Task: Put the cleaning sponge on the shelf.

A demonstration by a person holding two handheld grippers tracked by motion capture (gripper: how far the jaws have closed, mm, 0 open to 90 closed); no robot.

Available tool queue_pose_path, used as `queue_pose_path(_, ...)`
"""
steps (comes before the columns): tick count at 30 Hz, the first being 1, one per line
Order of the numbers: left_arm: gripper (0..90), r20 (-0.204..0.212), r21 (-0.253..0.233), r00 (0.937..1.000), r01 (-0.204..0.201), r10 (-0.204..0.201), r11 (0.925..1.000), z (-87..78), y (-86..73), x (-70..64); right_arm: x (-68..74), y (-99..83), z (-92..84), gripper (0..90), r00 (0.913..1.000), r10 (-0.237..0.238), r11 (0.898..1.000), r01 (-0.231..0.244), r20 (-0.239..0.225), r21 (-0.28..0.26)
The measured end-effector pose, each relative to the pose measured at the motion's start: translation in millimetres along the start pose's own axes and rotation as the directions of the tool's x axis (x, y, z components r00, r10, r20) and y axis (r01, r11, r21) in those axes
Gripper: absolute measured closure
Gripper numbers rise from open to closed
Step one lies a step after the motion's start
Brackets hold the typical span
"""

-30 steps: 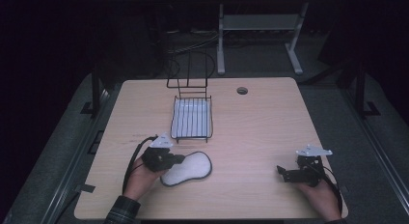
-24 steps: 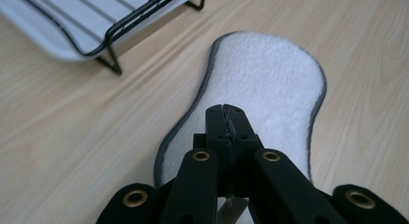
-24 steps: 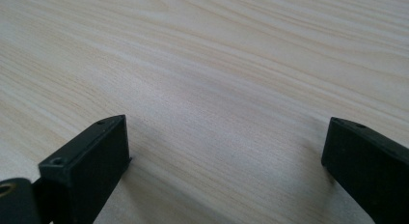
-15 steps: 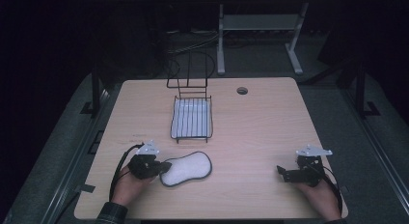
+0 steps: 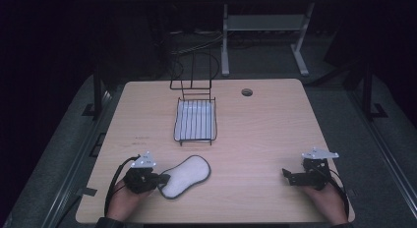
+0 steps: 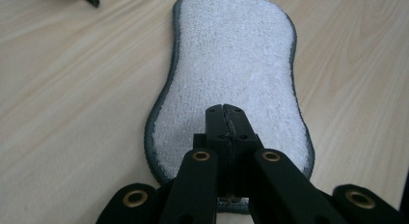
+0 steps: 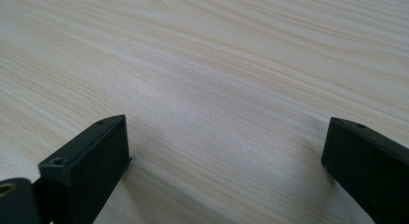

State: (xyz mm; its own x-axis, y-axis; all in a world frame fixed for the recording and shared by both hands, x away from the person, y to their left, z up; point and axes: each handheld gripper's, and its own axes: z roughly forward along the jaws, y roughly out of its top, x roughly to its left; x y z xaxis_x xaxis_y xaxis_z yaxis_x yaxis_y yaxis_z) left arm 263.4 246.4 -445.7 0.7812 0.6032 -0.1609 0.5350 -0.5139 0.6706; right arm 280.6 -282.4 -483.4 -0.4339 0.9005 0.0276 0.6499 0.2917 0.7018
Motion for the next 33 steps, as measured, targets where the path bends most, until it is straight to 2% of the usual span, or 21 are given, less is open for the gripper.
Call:
queue_pose_path(8,89.9,-0.006,-0.008,0.9998,0.021,-0.021,0.9997,-8.9,-10.7,-7.1,0.0,0.0,0.0,2.4,1.0000,0.000,1.000,0.000,0.000,0.000)
queue_pose_path(14,89.7,0.003,-0.046,0.9997,0.023,-0.023,0.9987,-13.2,-6.1,-7.4,0.0,0.0,0.0,2.4,1.0000,0.001,1.000,-0.001,0.000,0.000)
queue_pose_path(21,71.7,-0.008,-0.070,0.9989,0.045,-0.046,0.9965,-14.1,1.8,-3.2,0.0,0.0,0.0,2.4,1.0000,0.000,1.000,0.000,0.000,0.000)
queue_pose_path(24,60.9,-0.019,-0.084,0.9983,0.053,-0.055,0.9950,-12.8,6.8,-1.0,0.1,0.0,0.0,2.4,1.0000,0.001,1.000,-0.001,0.000,0.000)
queue_pose_path(33,34.2,-0.041,-0.091,0.9979,0.046,-0.050,0.9948,3.9,16.9,2.1,0.2,0.1,0.1,2.4,1.0000,0.002,1.000,-0.002,0.001,0.000)
